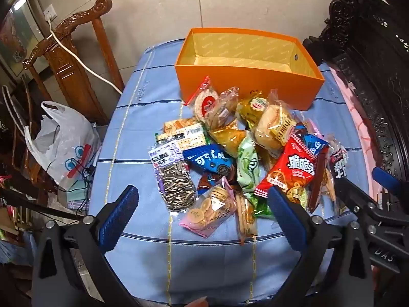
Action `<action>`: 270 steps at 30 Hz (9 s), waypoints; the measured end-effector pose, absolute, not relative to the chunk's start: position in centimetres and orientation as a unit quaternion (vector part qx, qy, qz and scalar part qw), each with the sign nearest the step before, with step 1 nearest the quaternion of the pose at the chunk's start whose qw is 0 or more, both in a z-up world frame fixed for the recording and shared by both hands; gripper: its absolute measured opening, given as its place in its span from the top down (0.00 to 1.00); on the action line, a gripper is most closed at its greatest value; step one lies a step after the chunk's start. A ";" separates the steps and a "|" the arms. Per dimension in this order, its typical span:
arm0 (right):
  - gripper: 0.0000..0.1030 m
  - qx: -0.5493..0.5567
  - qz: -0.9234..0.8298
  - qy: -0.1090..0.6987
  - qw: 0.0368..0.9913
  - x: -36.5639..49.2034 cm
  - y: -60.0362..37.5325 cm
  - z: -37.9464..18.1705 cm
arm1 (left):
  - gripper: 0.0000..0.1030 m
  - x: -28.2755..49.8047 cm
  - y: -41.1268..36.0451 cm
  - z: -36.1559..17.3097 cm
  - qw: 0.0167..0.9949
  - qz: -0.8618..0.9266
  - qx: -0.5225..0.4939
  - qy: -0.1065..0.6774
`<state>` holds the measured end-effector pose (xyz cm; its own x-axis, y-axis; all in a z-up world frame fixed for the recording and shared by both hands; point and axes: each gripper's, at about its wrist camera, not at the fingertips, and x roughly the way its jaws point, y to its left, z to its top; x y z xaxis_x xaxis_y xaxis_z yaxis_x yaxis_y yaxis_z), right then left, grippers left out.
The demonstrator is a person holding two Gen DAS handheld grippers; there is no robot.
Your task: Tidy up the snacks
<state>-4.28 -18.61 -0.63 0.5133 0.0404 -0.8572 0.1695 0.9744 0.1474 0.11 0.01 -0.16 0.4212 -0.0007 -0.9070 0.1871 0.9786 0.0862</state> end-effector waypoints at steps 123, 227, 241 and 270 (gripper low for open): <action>0.04 0.228 -0.058 0.570 0.787 -3.5 -26.6 -9.9 | 0.04 6.5 6.9 -12.0 0.775 -0.153 0.035 0.613; 0.69 0.218 -0.003 0.494 0.842 24.6 -28.4 -7.1 | 0.39 30.0 -12.7 -9.3 0.794 -0.129 0.006 0.593; 0.09 0.137 -0.045 0.412 0.900 10.4 -28.5 -2.7 | 0.04 18.6 -8.1 -3.9 0.854 -0.100 0.081 0.503; 0.11 0.060 -0.019 0.619 0.783 -9.0 -23.8 -13.3 | 0.65 -2.2 -4.0 -15.6 0.726 -0.218 0.131 0.639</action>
<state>-8.97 -23.83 -13.27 0.2340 0.0443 -0.9712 0.1048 0.9920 0.0705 -2.15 -3.96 -15.62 0.0894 -0.1494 -0.9847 0.4831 0.8711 -0.0883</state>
